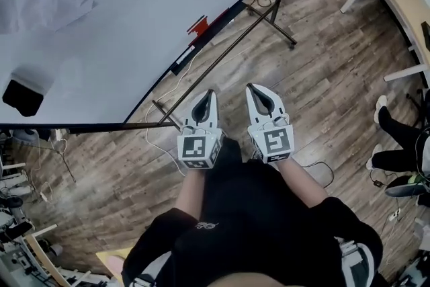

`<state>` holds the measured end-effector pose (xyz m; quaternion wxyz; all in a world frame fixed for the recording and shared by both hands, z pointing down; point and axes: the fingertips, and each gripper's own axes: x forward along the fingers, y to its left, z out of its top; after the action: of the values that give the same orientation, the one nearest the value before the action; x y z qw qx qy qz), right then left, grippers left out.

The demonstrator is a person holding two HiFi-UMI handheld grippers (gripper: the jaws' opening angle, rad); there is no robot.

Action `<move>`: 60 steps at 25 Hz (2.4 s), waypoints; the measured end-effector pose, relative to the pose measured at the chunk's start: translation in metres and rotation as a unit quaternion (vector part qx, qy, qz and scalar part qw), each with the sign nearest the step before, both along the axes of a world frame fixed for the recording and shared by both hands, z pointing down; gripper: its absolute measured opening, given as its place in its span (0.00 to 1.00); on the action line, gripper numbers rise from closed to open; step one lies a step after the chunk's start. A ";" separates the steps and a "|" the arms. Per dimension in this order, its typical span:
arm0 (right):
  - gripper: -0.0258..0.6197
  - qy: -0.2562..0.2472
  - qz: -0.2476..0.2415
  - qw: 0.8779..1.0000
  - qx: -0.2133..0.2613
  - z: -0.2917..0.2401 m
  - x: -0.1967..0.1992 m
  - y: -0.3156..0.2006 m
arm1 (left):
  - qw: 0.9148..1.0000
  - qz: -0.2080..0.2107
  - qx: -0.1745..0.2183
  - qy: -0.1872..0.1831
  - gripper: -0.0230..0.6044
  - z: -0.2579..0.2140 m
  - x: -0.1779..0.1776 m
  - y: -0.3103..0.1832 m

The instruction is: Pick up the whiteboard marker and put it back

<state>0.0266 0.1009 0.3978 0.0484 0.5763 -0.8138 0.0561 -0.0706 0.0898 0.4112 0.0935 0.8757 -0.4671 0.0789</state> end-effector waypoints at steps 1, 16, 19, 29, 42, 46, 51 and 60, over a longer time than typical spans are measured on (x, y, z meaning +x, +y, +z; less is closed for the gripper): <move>0.04 0.001 0.001 1.000 -0.001 -0.001 -0.007 -0.013 | 1.000 0.004 -0.003 -0.004 0.05 0.000 -0.006 -0.013; 0.04 -0.002 0.006 0.999 -0.044 0.030 -0.063 -0.115 | 0.995 0.026 -0.063 -0.079 0.05 0.041 -0.063 -0.122; 0.04 -0.005 -0.006 0.999 -0.047 0.036 -0.057 -0.135 | 0.992 0.022 -0.069 -0.105 0.05 0.051 -0.056 -0.143; 0.04 -0.033 -0.073 0.994 -0.074 0.062 -0.021 -0.172 | 0.958 0.006 -0.140 -0.251 0.05 0.100 -0.037 -0.174; 0.04 -0.039 -0.089 0.988 -0.124 0.126 -0.024 -0.194 | 0.899 -0.014 -0.211 -0.384 0.05 0.190 -0.084 -0.199; 0.04 -0.043 -0.079 0.987 -0.136 0.137 -0.026 -0.200 | 0.892 -0.008 -0.230 -0.390 0.05 0.205 -0.086 -0.200; 0.04 -0.046 -0.071 0.986 -0.141 0.144 -0.032 -0.206 | 0.883 -0.008 -0.220 -0.415 0.06 0.215 -0.091 -0.208; 0.04 -0.045 -0.054 0.986 -0.153 0.154 -0.024 -0.202 | 0.853 -0.002 -0.220 -0.474 0.17 0.230 -0.107 -0.214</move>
<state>0.0028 -0.1007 0.5520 0.1023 0.5138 -0.8272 0.2032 -0.1772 -0.1239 0.6417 0.0515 0.6879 -0.4266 0.5849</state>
